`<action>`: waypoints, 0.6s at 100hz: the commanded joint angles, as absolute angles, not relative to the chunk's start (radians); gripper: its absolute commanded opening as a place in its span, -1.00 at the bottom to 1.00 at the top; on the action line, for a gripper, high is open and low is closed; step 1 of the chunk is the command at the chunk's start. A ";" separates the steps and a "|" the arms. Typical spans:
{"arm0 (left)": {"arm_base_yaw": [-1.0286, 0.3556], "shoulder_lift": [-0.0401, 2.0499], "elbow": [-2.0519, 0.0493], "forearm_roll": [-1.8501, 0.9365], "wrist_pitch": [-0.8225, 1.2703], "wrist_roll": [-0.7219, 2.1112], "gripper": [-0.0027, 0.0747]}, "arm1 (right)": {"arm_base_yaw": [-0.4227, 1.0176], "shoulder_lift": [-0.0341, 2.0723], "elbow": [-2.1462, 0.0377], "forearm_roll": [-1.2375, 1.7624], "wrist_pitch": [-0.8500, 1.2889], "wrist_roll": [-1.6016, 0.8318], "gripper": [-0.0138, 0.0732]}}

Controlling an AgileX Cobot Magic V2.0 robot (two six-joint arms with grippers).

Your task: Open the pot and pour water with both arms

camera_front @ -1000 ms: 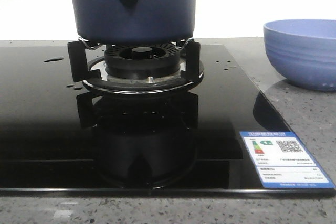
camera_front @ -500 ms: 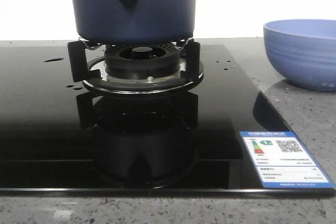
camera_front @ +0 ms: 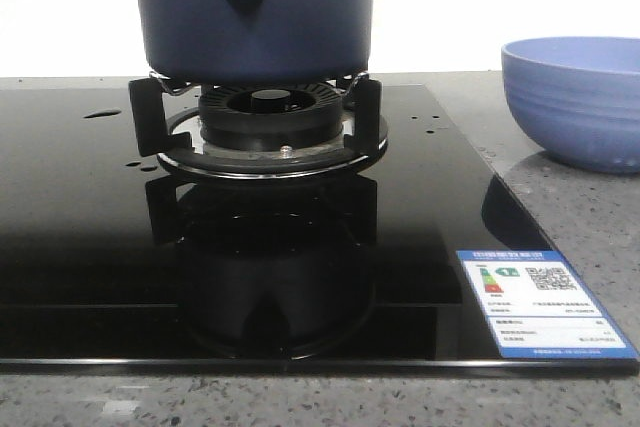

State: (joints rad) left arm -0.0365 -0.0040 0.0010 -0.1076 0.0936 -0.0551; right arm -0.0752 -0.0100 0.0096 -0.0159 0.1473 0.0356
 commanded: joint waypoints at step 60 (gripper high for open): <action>-0.033 -0.031 0.017 -0.580 0.013 -0.065 -0.98 | -0.075 -0.028 0.000 0.509 0.067 0.035 -0.81</action>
State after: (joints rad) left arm -0.0365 -0.0040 0.0010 -0.5195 0.0838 -0.0566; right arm -0.0752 -0.0100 0.0096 0.4670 0.1030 0.0356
